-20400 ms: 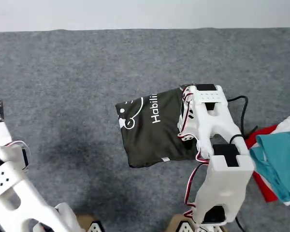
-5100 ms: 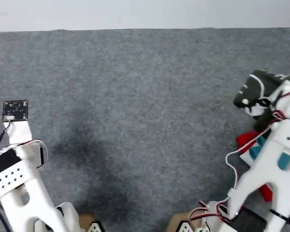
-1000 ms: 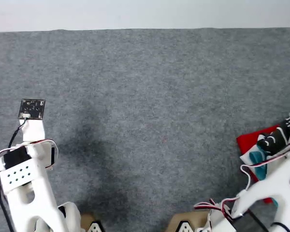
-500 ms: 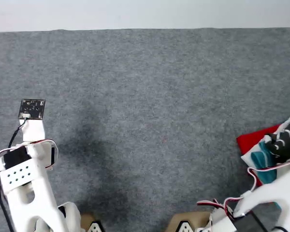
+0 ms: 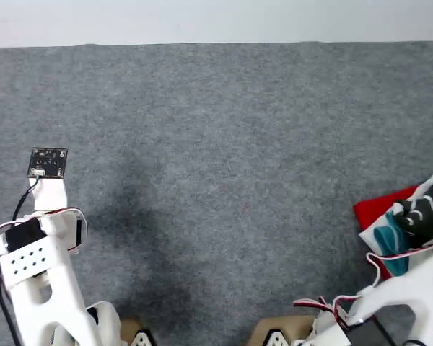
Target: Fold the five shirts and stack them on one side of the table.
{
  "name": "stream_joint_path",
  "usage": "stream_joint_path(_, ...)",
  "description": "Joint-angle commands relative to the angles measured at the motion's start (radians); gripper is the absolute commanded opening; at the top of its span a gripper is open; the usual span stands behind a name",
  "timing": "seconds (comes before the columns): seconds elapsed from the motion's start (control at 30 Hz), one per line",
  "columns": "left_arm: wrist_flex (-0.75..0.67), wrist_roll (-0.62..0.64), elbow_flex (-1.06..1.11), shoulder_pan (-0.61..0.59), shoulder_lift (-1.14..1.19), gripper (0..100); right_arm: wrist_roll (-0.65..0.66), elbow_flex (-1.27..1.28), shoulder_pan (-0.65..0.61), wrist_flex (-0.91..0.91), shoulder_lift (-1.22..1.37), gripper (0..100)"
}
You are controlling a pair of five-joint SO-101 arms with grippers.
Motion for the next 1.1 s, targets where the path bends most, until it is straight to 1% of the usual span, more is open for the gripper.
stream_joint_path(0.0,-0.011,0.002,-0.007,0.003,-0.021,0,0.064,-0.002,0.004,-0.005,-0.027,10.5)
stream_joint_path(0.1,-0.011,0.002,-0.007,0.003,-0.021,0,0.135,-0.015,0.028,0.019,-0.036,10.6)
stream_joint_path(0.23,-0.014,0.002,-0.005,0.003,-0.021,0,0.221,-0.101,0.042,0.176,-0.084,11.4)
stream_joint_path(0.33,-0.015,0.002,-0.005,0.005,-0.018,0,0.247,-0.176,0.038,0.305,-0.124,15.0)
stream_joint_path(0.4,-0.015,0.002,-0.005,0.005,-0.017,0,0.258,-0.218,0.036,0.367,-0.145,14.9)
stream_joint_path(0.53,-0.015,0.002,-0.005,0.005,-0.017,0,0.258,-0.250,0.035,0.400,-0.168,15.0)
stream_joint_path(0.63,-0.015,0.002,-0.005,0.005,-0.017,0,0.249,-0.247,0.035,0.341,-0.160,14.7)
stream_joint_path(0.7,-0.015,0.002,-0.005,0.005,-0.017,0,0.204,-0.236,0.010,0.268,-0.151,13.7)
stream_joint_path(0.8,-0.015,0.002,-0.005,0.005,-0.017,0,0.066,-0.215,-0.059,0.154,-0.119,6.1)
stream_joint_path(0.9,-0.015,0.002,-0.005,0.005,-0.017,0,-0.040,-0.192,-0.145,0.071,-0.073,0.9)
stream_joint_path(1.07,-0.009,0.002,-0.005,0.005,-0.021,0,-0.186,-0.186,-0.249,-0.007,0.035,1.1)
